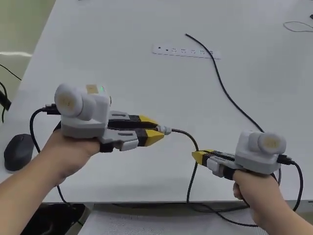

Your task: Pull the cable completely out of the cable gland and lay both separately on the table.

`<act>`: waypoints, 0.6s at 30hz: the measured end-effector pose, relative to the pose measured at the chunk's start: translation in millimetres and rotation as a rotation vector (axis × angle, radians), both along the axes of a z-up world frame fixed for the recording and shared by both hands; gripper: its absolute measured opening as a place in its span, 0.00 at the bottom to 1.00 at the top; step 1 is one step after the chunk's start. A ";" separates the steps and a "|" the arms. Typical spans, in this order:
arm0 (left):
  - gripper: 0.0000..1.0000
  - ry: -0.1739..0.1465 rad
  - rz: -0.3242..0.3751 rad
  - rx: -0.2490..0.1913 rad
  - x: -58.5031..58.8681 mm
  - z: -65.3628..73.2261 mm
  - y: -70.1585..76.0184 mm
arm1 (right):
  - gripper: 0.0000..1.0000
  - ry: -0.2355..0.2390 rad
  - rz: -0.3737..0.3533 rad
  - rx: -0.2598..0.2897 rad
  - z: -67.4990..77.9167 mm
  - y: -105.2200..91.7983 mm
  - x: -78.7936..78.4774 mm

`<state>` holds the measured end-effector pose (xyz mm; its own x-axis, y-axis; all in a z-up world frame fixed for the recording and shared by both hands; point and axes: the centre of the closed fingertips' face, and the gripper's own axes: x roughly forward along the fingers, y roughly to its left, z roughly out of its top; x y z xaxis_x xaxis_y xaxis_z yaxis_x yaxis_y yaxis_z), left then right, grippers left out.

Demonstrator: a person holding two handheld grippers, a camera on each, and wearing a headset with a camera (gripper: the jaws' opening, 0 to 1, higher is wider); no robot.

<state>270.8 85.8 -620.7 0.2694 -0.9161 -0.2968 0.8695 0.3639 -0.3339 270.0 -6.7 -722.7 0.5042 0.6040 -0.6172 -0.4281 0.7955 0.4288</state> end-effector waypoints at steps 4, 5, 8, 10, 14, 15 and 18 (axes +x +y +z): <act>0.15 0.002 -0.004 0.006 -0.5 -1.6 0.1 | 0.16 -0.048 0.072 -0.046 12.6 4.8 -0.6; 0.15 0.003 -0.006 0.009 -0.8 -2.3 0.0 | 0.19 -0.096 0.101 -0.057 24.6 9.4 2.5; 0.15 0.010 -0.007 0.010 -1.3 -3.7 0.2 | 0.22 -0.220 0.196 -0.106 53.1 24.0 8.4; 0.15 0.015 -0.012 0.015 -2.3 -5.4 0.1 | 0.22 -0.277 0.295 -0.160 64.5 38.1 6.4; 0.15 0.026 -0.014 0.023 -2.1 -8.7 1.5 | 0.21 -0.376 0.477 -0.269 67.5 63.5 2.6; 0.15 0.028 -0.014 0.023 -2.1 -8.8 1.8 | 0.21 -0.381 0.513 -0.287 64.7 67.2 0.1; 0.15 0.033 -0.013 0.023 -2.4 -8.8 2.6 | 0.18 -0.389 0.592 -0.321 56.4 76.3 -7.4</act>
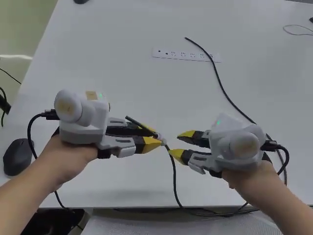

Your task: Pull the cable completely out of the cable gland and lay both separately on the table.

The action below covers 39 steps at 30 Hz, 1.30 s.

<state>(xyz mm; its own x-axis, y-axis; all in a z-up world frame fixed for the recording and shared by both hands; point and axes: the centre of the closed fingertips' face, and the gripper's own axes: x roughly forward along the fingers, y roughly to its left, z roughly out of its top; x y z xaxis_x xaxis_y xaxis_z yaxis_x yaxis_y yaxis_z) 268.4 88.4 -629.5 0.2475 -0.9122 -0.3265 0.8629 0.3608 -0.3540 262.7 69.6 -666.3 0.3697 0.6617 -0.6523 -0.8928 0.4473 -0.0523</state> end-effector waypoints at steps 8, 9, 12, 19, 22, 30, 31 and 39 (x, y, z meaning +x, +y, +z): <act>0.15 0.008 0.004 -0.003 -1.8 -1.4 0.0 | 0.10 -0.032 0.040 -0.011 -4.3 15.6 -1.0; 0.15 0.011 0.003 -0.004 -2.1 -2.2 -0.3 | 0.10 -0.027 0.040 -0.008 -6.5 16.8 -0.6; 0.15 0.008 0.003 -0.003 -1.8 -2.8 -1.3 | 0.04 -0.025 0.049 -0.015 -10.1 20.0 0.0; 0.15 0.005 0.011 -0.015 0.8 -0.6 -0.3 | 0.00 -0.007 0.012 -0.005 -8.1 15.2 2.6; 0.14 0.004 0.013 -0.021 1.2 0.7 -0.8 | 0.00 -0.003 0.001 0.001 -7.4 14.0 3.0; 0.15 -0.004 0.019 -0.035 3.2 5.3 -3.5 | 0.00 0.006 -0.047 0.017 -6.7 6.6 5.9; 0.15 -0.004 0.020 -0.037 3.6 6.3 -3.6 | 0.00 0.012 -0.057 0.020 -7.1 4.8 6.2; 0.15 -0.008 0.033 -0.055 6.8 12.2 -4.4 | 0.00 0.032 -0.120 0.013 -13.6 -9.2 9.5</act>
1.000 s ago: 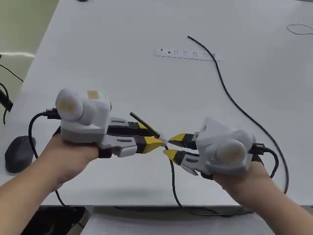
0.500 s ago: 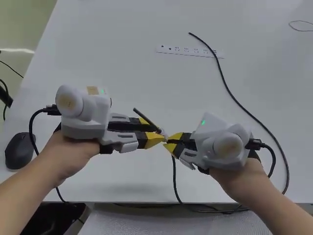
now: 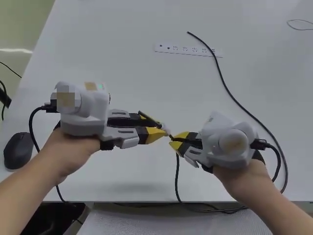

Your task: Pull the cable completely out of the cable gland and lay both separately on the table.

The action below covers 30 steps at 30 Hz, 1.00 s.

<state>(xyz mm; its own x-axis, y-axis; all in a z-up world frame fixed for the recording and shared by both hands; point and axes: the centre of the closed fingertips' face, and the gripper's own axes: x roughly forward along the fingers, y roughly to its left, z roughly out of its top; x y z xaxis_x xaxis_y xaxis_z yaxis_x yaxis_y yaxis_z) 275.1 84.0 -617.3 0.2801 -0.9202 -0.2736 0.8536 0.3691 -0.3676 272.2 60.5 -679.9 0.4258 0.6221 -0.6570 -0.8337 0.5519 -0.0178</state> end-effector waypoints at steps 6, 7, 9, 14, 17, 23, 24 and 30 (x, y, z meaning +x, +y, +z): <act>0.15 0.001 0.008 -0.005 0.7 1.1 1.3 | 0.00 0.020 -0.050 -0.006 -8.1 -14.9 3.0; 0.15 0.003 0.009 -0.005 0.6 1.1 1.4 | 0.00 0.023 -0.057 -0.005 -9.3 -17.0 3.3; 0.15 0.004 0.009 -0.004 0.3 0.8 1.3 | 0.00 0.030 -0.072 -0.004 -11.1 -20.2 4.0; 0.15 0.002 0.009 -0.003 0.1 0.7 1.0 | 0.00 0.054 -0.119 0.004 -16.9 -31.2 5.3; 0.15 0.002 0.009 -0.003 0.4 0.8 0.8 | 0.00 0.075 -0.154 0.020 -20.4 -38.2 5.2; 0.15 0.002 0.008 -0.001 0.0 0.4 0.8 | 0.00 0.097 -0.187 0.023 -28.0 -48.3 2.2; 0.15 0.002 0.007 -0.001 -0.1 0.3 0.8 | 0.00 0.100 -0.191 0.024 -29.1 -49.5 1.8; 0.15 0.004 0.007 0.002 -0.3 -0.6 1.1 | 0.00 0.119 -0.211 0.029 -35.9 -55.1 -3.1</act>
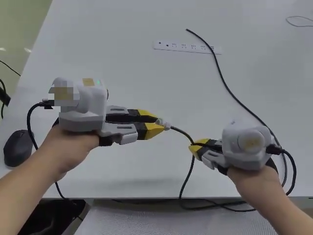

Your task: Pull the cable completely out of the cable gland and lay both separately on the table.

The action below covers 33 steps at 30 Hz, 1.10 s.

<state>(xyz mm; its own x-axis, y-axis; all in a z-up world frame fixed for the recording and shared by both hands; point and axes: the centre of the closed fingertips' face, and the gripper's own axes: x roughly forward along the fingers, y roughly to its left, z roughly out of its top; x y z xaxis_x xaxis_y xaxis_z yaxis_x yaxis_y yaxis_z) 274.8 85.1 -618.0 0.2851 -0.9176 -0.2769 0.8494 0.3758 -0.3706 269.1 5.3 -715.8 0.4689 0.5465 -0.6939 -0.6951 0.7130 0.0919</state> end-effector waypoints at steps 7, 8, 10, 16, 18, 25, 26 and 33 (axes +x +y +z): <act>0.15 0.002 0.002 0.000 -0.8 -0.3 1.3 | 0.00 0.004 0.005 -0.014 -5.5 -5.0 -6.4; 0.15 0.002 0.002 -0.001 -0.6 0.2 1.5 | 0.00 0.005 0.004 -0.014 -5.6 -5.4 -7.5; 0.15 0.000 0.004 -0.001 0.0 0.6 1.7 | 0.00 0.010 0.012 -0.010 -7.1 -5.3 -10.6; 0.15 -0.003 0.005 0.000 0.6 1.3 2.2 | 0.00 0.004 0.013 -0.014 -7.9 -6.9 -11.8; 0.15 -0.004 0.003 0.001 -0.3 1.2 1.6 | 0.00 0.003 0.014 -0.012 -7.2 -6.7 -12.3; 0.15 -0.006 -0.007 0.008 -2.5 -0.5 -1.2 | 0.00 0.000 0.021 -0.012 -4.2 -4.8 -11.6; 0.15 -0.006 -0.007 0.009 -2.4 -0.7 -1.3 | 0.00 -0.001 0.022 -0.012 -3.0 -4.6 -11.4; 0.15 -0.020 -0.006 0.018 -2.0 -5.5 -0.4 | 0.00 -0.020 0.029 -0.010 9.5 -3.7 -2.9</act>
<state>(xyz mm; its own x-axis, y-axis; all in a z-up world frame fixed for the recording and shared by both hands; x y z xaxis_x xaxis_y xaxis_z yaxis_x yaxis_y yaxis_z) 272.9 84.7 -623.4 0.2853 -0.9142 -0.2878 0.8589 0.3771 -0.3464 266.2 1.6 -706.4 0.4667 0.5532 -0.6900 -0.7171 0.6933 0.0709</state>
